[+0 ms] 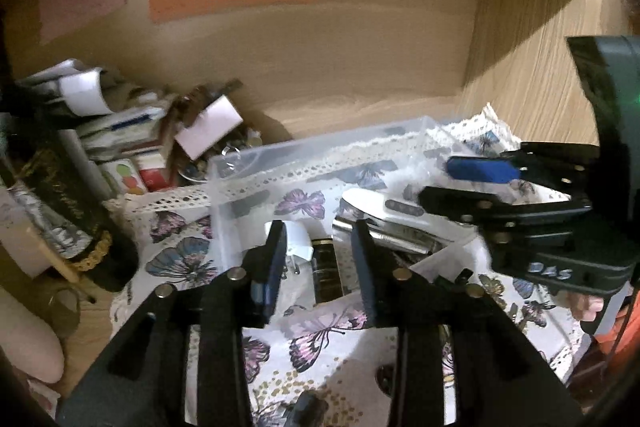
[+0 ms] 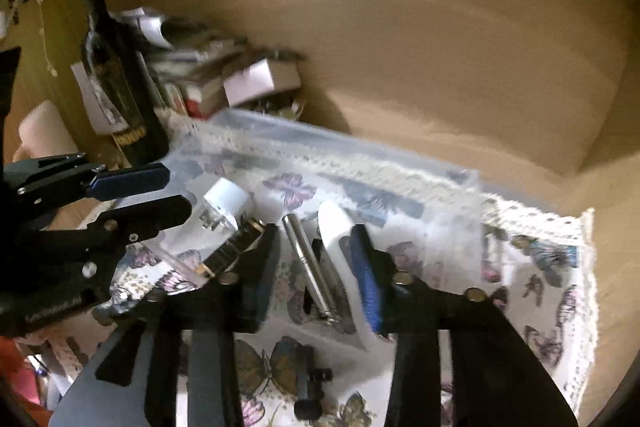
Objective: Organize rigid objects
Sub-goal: 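Lower the cylinder and rod into the clear box and open both tools, then grasp a small black part with the left tool while the right tool grasps the silver keys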
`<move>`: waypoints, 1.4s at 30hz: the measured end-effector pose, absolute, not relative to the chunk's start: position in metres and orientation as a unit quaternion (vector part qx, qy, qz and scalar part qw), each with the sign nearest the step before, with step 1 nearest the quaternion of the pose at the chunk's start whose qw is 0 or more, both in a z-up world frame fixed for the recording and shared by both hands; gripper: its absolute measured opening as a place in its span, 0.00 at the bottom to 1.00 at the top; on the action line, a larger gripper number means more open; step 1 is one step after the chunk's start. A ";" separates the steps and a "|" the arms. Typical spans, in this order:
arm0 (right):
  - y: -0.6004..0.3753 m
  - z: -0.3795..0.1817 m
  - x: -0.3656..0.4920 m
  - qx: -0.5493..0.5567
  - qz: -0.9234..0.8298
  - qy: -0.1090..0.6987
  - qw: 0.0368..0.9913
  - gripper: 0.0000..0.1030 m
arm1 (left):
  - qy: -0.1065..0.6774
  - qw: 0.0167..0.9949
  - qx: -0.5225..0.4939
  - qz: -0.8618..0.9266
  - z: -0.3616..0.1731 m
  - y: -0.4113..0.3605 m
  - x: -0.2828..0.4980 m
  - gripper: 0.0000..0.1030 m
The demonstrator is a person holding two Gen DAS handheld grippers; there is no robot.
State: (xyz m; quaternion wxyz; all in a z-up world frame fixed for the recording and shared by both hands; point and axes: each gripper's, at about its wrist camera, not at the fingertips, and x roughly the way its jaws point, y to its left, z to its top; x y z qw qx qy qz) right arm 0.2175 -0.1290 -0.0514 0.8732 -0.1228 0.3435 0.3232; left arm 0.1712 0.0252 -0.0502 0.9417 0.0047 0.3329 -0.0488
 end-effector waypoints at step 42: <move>-0.207 -0.136 0.141 -0.130 0.278 0.429 0.849 0.57 | 0.447 0.893 0.013 -0.053 -0.139 0.046 0.099 0.52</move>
